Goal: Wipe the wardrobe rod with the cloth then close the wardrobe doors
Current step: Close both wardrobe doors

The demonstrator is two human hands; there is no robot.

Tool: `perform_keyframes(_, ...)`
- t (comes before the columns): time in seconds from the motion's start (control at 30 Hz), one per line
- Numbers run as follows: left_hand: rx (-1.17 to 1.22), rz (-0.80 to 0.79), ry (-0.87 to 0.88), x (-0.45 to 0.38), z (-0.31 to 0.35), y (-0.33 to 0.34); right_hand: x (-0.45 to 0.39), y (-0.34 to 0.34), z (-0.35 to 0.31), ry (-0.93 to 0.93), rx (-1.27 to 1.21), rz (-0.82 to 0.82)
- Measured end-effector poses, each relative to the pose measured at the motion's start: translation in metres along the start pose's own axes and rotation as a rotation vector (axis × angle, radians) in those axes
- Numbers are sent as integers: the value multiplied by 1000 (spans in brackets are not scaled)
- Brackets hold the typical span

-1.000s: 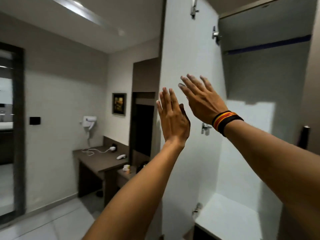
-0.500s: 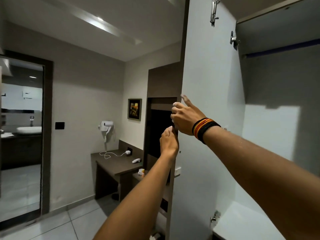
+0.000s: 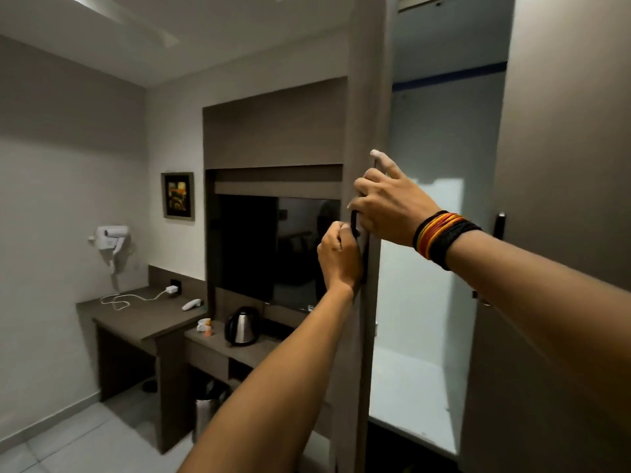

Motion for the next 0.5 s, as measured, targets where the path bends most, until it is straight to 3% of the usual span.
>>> perform_keyframes(0.2, 2, -168, 53, 22, 2, 82, 53, 27, 62, 108, 107, -101)
perform_keyframes(0.37, -34, -432, 79, 24, -5, 142, 76, 63, 97, 238, 139, -313)
perform_keyframes(0.5, -88, -528, 84, 17, -12, 173, 85, 88, 111, 310, 171, -412)
Point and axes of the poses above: each hand's wrist, its own x-axis away from the middle knuckle, its own y-axis out of the palm, z = x × y, the point moved 5 cm from there along -x, towards the middle knuckle, and after that the axes turned 10 degrees about y, right-handed, at the moved point
